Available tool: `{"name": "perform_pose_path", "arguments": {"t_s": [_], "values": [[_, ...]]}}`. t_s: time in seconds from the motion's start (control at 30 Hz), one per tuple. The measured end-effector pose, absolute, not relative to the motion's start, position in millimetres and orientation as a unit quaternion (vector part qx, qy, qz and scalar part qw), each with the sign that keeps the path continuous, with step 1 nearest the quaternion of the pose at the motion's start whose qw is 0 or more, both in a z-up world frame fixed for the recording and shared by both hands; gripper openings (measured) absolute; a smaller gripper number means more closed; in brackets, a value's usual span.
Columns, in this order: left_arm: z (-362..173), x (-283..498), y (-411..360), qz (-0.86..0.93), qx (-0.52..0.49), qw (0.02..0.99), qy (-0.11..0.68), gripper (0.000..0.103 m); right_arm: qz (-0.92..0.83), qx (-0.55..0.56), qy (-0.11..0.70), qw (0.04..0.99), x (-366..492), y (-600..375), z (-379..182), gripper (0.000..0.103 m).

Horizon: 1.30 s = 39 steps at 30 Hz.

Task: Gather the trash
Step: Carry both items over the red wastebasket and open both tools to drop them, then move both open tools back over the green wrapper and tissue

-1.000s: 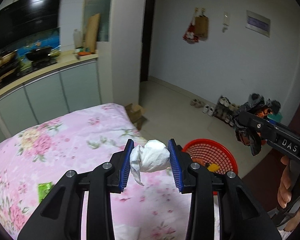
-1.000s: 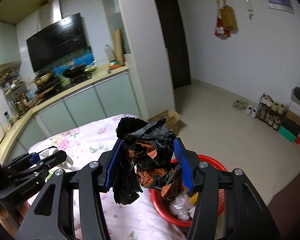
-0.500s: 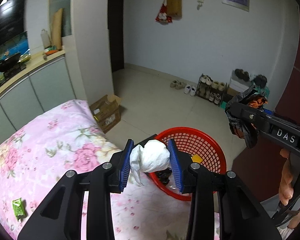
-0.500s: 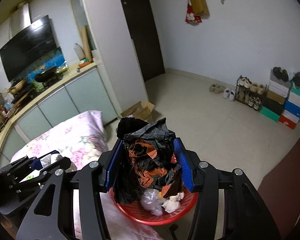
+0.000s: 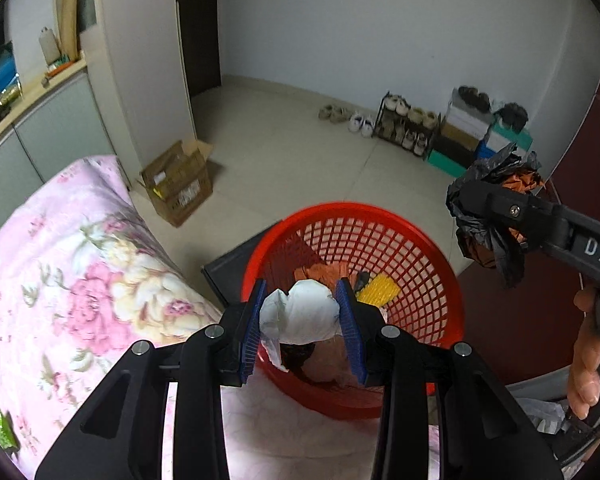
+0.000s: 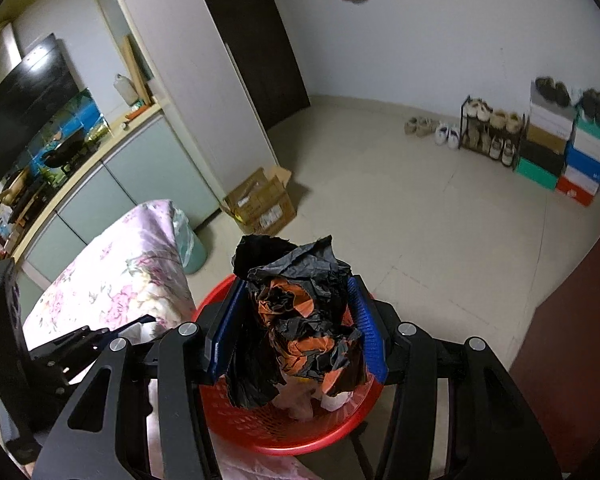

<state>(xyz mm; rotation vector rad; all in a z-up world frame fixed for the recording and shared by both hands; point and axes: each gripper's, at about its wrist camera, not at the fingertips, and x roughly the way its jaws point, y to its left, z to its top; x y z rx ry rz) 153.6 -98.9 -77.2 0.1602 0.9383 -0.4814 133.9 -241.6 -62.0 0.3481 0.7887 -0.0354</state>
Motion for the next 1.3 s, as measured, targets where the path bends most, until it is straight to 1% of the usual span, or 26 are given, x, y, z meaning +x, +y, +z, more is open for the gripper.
{"name": "perform_pose_path", "arguments": {"t_s": [0.17, 0.23, 0.27, 0.33, 0.37, 0.4, 0.43, 0.53, 0.7, 0.9, 1.3], "values": [[-96.9, 161.8, -111.3, -0.233, 0.091, 0.849, 0.466, 0.034, -0.02, 0.173, 0.41, 0.895, 146.4, -244.9, -80.8, 0.05], [-102.2, 162.3, -115.6, -0.233, 0.096, 0.845, 0.472, 0.036, -0.018, 0.174, 0.421, 0.89, 150.7, -246.2, -87.6, 0.052], [-105.6, 163.1, -116.8, -0.233, 0.098, 0.842, 0.476, 0.038, -0.016, 0.178, 0.429, 0.886, 153.0, -246.0, -91.8, 0.055], [-108.1, 164.9, -116.7, -0.233, 0.098, 0.841, 0.479, 0.048, -0.014, 0.186, 0.438, 0.88, 155.6, -247.2, -97.5, 0.057], [-109.1, 165.1, -116.2, -0.232, 0.097, 0.841, 0.479, 0.051, -0.011, 0.191, 0.443, 0.876, 156.2, -247.9, -100.1, 0.061], [-109.6, 165.3, -115.5, -0.231, 0.097, 0.841, 0.479, 0.056, -0.009, 0.196, 0.445, 0.874, 157.1, -248.8, -101.5, 0.069], [-109.5, 165.1, -115.4, -0.228, 0.098, 0.842, 0.479, 0.06, -0.007, 0.203, 0.446, 0.872, 156.7, -249.6, -102.3, 0.07], [-106.4, 164.7, -112.0, -0.222, 0.097, 0.846, 0.476, 0.069, -0.002, 0.217, 0.445, 0.869, 155.6, -252.8, -101.4, 0.07], [-90.2, 159.4, -100.6, -0.21, 0.091, 0.858, 0.46, 0.079, 0.003, 0.214, 0.434, 0.875, 148.1, -252.4, -91.1, 0.07], [-66.0, 145.6, -78.4, -0.19, 0.087, 0.876, 0.435, 0.083, 0.013, 0.205, 0.418, 0.885, 139.5, -245.2, -75.4, 0.07], [-31.1, 108.3, -20.8, -0.138, 0.067, 0.907, 0.392, 0.083, 0.033, 0.148, 0.374, 0.915, 117.2, -211.6, -40.5, 0.07]]}}
